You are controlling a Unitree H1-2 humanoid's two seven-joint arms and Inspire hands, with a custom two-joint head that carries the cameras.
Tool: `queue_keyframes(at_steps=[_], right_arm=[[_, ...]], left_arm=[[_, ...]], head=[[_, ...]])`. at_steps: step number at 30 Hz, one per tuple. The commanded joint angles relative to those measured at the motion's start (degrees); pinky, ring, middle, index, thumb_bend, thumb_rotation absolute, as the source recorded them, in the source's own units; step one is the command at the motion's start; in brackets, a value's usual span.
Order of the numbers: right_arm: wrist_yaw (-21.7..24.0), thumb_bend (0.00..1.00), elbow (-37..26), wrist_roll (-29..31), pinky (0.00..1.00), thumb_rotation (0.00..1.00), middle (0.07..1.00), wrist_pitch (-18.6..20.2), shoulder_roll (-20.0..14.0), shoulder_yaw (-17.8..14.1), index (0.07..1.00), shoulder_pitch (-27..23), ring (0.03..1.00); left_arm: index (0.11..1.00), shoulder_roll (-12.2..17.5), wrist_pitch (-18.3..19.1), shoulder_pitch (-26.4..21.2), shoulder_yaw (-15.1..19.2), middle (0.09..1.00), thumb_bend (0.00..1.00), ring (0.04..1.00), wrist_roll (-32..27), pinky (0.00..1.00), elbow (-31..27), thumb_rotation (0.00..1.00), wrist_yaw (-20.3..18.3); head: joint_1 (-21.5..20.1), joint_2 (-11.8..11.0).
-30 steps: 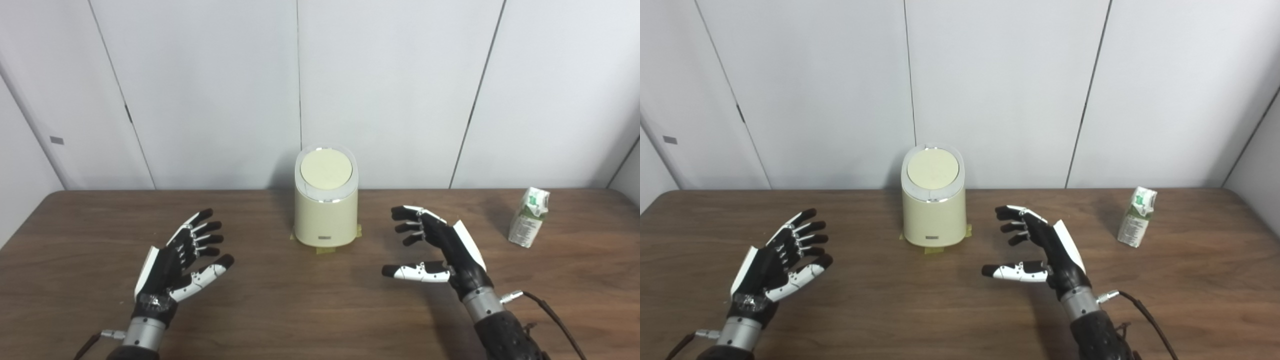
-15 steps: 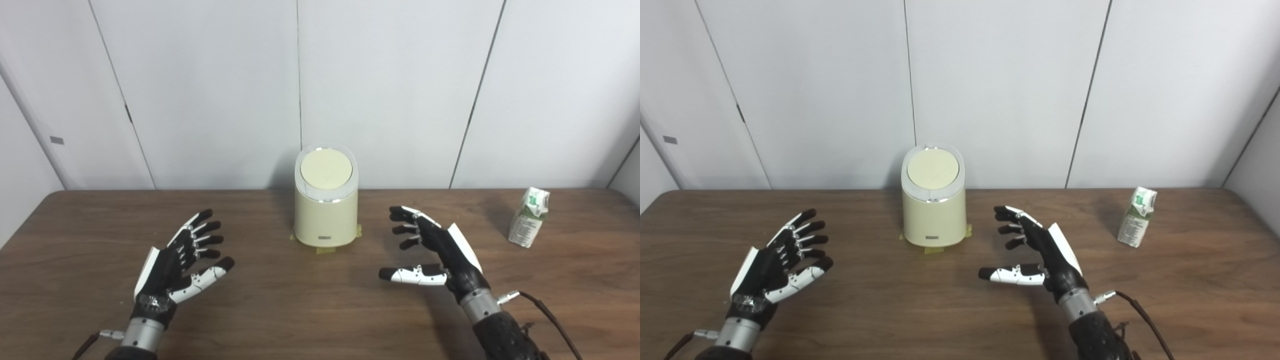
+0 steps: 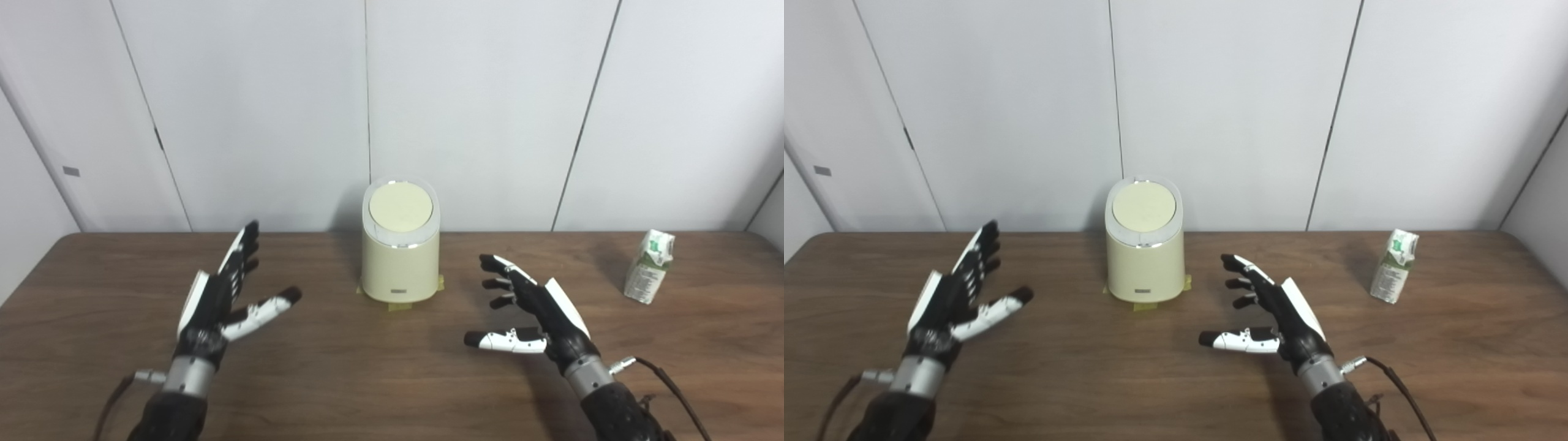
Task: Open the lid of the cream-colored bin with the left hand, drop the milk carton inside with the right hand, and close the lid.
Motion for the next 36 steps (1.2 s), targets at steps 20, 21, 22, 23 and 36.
queue_keyframes(at_steps=[20,21,22,23,36], right_arm=[[-0.27,0.84,-1.33,0.21,0.65,0.41,0.885,0.62,0.09,0.04,0.889,-3.22,0.795],[-0.29,0.84,-1.31,0.3,0.65,0.41,0.886,0.53,0.11,0.02,0.89,-3.23,0.796],[-0.3,0.84,-1.27,0.32,0.65,0.41,0.885,0.47,0.1,0.01,0.891,-3.26,0.795],[-0.32,0.84,-1.24,0.22,0.65,0.41,0.886,0.42,0.04,0.01,0.892,-3.27,0.796],[-0.4,0.84,-2.1,-0.19,0.65,0.41,0.882,1.14,-0.23,-0.13,0.893,-2.68,0.795]], left_arm=[[1.0,-1.74,4.18,-17.29,-6.89,1.0,0.9,1.0,9.83,0.9,8.56,0.45,2.66],[1.0,-1.87,3.84,-17.87,-6.98,1.0,0.89,0.998,9.91,0.89,9.31,0.44,2.83],[1.0,-1.98,3.49,-18.4,-7.09,1.0,0.89,0.992,10.05,0.85,10.0,0.43,3.01],[1.0,-2.01,3.07,-19.04,-7.37,1.0,0.88,0.989,10.68,0.83,10.83,0.43,3.44],[1.0,-3.16,4.66,-25.59,-8.31,1.0,0.85,1.0,14.71,0.93,16.61,0.38,7.03]], head=[[-0.9,-0.5],[-0.93,-0.67],[-0.92,-0.69],[-0.96,-0.79],[-1.44,-0.77]])
